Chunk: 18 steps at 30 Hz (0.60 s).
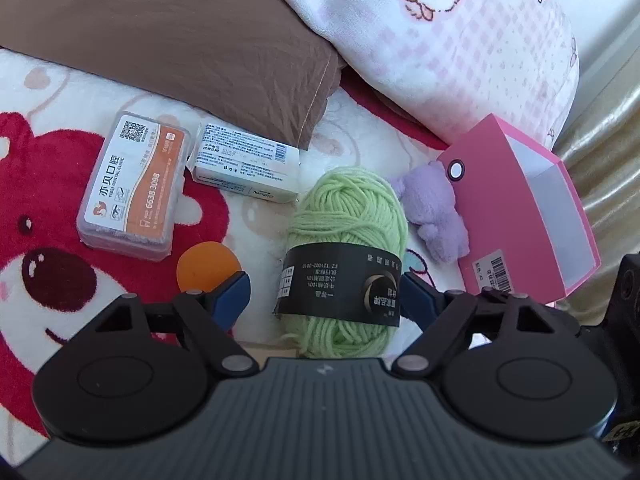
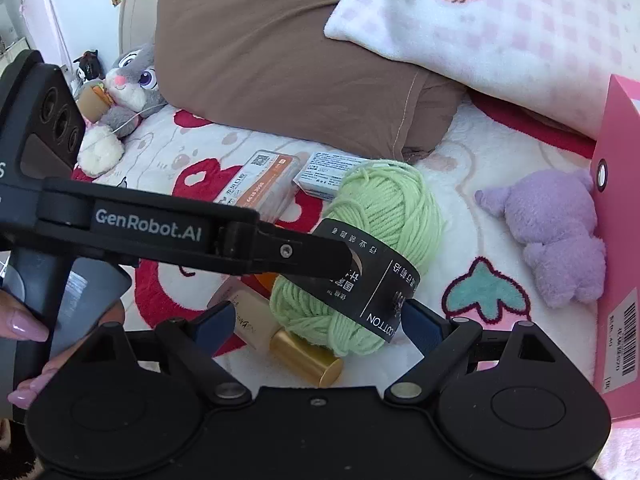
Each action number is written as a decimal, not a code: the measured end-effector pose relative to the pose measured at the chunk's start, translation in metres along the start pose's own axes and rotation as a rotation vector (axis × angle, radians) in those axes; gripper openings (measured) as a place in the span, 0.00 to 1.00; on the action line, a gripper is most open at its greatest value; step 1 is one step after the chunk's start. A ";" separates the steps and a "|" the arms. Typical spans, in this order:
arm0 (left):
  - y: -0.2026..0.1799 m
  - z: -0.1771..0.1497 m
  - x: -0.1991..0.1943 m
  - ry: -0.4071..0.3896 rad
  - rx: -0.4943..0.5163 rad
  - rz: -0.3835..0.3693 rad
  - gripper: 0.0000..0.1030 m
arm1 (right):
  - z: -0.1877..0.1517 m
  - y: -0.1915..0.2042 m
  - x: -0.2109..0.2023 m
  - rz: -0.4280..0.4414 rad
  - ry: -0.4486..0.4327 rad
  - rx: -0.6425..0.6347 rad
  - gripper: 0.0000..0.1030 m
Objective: Organize objects
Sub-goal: 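Close the left tool on the green yarn ball and lift it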
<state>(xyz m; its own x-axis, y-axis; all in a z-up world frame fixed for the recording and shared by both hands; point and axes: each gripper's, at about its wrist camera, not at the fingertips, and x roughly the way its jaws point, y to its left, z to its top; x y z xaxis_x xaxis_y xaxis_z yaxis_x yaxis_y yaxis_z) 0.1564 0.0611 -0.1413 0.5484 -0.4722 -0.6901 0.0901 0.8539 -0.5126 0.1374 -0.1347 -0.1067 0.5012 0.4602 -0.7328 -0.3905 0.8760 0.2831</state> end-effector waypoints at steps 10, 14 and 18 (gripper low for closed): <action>0.008 -0.002 0.025 0.061 -0.138 -0.110 0.64 | -0.004 -0.007 0.013 -0.113 -0.039 0.079 0.90; 0.017 -0.005 0.025 0.118 -0.234 -0.188 0.61 | -0.008 0.003 0.003 -0.129 -0.043 0.140 0.91; 0.024 -0.006 0.024 0.118 -0.258 -0.190 0.58 | -0.009 0.011 0.009 -0.173 -0.039 0.064 0.91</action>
<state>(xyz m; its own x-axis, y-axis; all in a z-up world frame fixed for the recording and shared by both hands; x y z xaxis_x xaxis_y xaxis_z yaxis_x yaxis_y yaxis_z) 0.1666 0.0687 -0.1729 0.4408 -0.6522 -0.6167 -0.0402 0.6720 -0.7395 0.1308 -0.1223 -0.1162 0.5870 0.3056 -0.7497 -0.2463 0.9495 0.1943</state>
